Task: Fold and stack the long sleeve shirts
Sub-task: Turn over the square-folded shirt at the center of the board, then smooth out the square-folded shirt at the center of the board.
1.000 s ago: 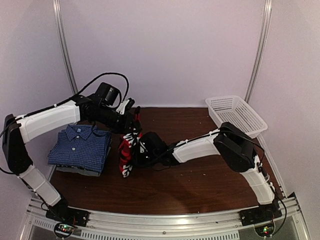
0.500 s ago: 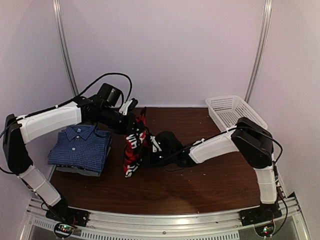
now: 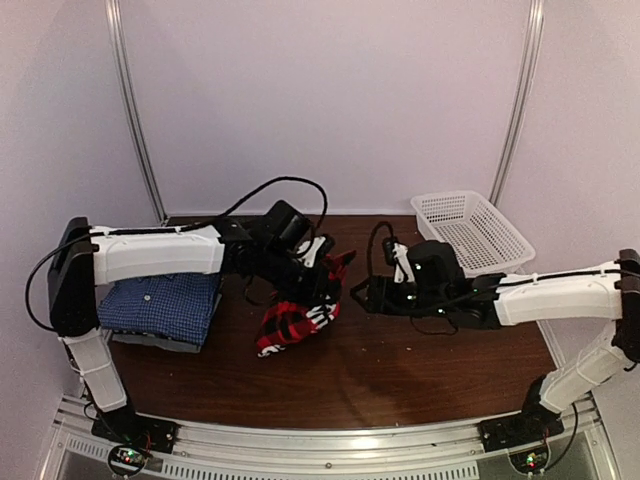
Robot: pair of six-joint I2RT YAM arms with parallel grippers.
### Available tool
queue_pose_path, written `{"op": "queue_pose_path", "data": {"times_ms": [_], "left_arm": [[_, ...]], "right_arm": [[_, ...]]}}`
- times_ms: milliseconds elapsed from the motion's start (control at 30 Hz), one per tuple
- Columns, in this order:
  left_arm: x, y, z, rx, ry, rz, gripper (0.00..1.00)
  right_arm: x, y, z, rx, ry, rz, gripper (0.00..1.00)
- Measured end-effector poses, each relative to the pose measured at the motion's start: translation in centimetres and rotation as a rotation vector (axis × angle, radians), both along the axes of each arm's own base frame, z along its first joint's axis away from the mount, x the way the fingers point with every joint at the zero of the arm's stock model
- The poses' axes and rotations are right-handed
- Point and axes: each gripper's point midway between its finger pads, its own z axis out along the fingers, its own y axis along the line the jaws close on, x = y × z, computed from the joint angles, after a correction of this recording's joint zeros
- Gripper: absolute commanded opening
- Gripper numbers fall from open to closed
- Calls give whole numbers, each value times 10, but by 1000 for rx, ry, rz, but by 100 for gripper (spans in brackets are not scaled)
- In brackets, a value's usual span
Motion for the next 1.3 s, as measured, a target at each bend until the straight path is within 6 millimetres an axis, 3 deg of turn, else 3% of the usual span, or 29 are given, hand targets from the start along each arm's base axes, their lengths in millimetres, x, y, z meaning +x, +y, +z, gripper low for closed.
{"op": "queue_pose_path", "data": {"times_ms": [100,167,233,300,367,500,633,700,800,967,1033,1300], "left_arm": [[-27,-58,-24,6,26,-76,47],[-44,-97,-38,4,29,-125,58],[-64,-127,-49,-2,35,-159,62],[-74,-130,-55,19,41,-157,64],[-70,-128,-52,23,30,-138,64],[-51,-104,-26,-1,-24,-62,64],[-28,-46,5,-29,-67,55,64],[-12,-11,10,-36,-77,123,64],[12,39,-6,-6,-64,221,64],[28,96,-55,67,16,286,66],[29,103,-65,74,39,271,68],[27,87,-97,81,85,158,68]], "right_arm": [[-2,-49,22,24,-42,-108,75],[-3,-78,33,38,-71,-173,78],[-5,-93,36,35,-79,-211,79],[-9,-99,34,22,-74,-218,80],[-11,-102,29,10,-65,-219,80],[-18,-109,5,-43,-22,-219,80],[-24,-114,-17,-92,21,-217,79],[-24,-114,-28,-115,39,-215,76],[-24,-111,-51,-171,79,-202,67],[-29,-107,-94,-258,164,-165,63],[-29,-104,-105,-279,188,-155,63],[-17,-83,-118,-280,210,-123,60]]}}
